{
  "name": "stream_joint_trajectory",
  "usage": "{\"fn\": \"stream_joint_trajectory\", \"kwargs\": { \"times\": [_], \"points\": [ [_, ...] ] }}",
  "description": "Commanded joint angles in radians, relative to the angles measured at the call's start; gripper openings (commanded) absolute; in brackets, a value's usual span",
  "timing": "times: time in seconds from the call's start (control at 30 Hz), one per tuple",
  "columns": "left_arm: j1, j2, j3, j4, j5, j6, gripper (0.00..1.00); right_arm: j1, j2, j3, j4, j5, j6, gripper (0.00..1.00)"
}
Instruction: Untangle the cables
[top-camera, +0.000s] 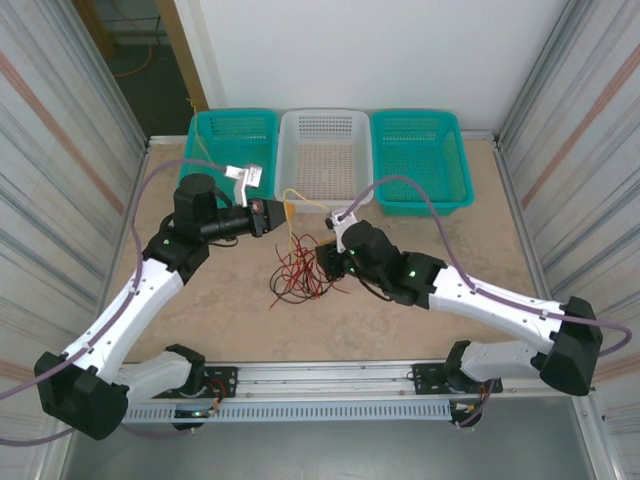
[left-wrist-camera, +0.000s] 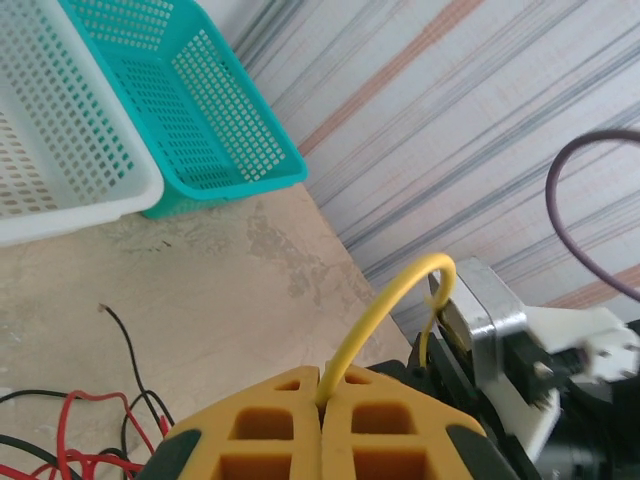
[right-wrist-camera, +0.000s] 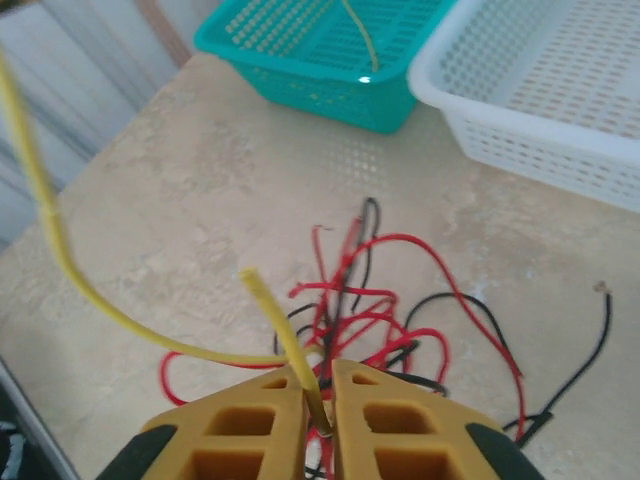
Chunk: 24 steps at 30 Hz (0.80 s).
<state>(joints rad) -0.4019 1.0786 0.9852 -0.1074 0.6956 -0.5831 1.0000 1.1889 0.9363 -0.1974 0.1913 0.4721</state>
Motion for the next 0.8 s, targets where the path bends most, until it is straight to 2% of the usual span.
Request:
{"fn": "stream_joint_trajectory", "kwargs": {
  "times": [0.0, 0.03, 0.17, 0.23, 0.47, 0.6, 0.67, 0.77],
  "points": [
    [0.052, -0.057, 0.027, 0.025, 0.051, -0.035, 0.00, -0.076, -0.060, -0.089, 0.001, 0.028, 0.125, 0.04],
    [0.066, -0.066, 0.031, 0.021, 0.061, -0.038, 0.00, -0.103, -0.072, -0.119, -0.002, 0.024, 0.171, 0.00],
    [0.118, -0.106, 0.031, 0.023, 0.070, -0.052, 0.00, -0.233, -0.070, -0.238, 0.030, -0.103, 0.349, 0.00],
    [0.152, -0.129, 0.019, 0.047, 0.074, -0.080, 0.00, -0.265, -0.031, -0.263, 0.009, -0.133, 0.396, 0.00],
    [0.263, -0.184, -0.040, 0.217, 0.125, -0.235, 0.00, -0.320, 0.064, -0.284, -0.016, -0.186, 0.436, 0.00],
    [0.325, -0.201, 0.014, 0.188, 0.167, -0.214, 0.00, -0.321, 0.083, -0.279, -0.002, -0.214, 0.433, 0.00],
    [0.325, -0.191, 0.050, 0.183, 0.198, -0.203, 0.00, -0.318, 0.075, -0.261, 0.002, -0.237, 0.402, 0.00],
    [0.288, -0.169, 0.101, 0.164, 0.244, -0.177, 0.00, -0.290, 0.034, -0.170, -0.102, -0.155, 0.282, 0.29]
  ]
}}
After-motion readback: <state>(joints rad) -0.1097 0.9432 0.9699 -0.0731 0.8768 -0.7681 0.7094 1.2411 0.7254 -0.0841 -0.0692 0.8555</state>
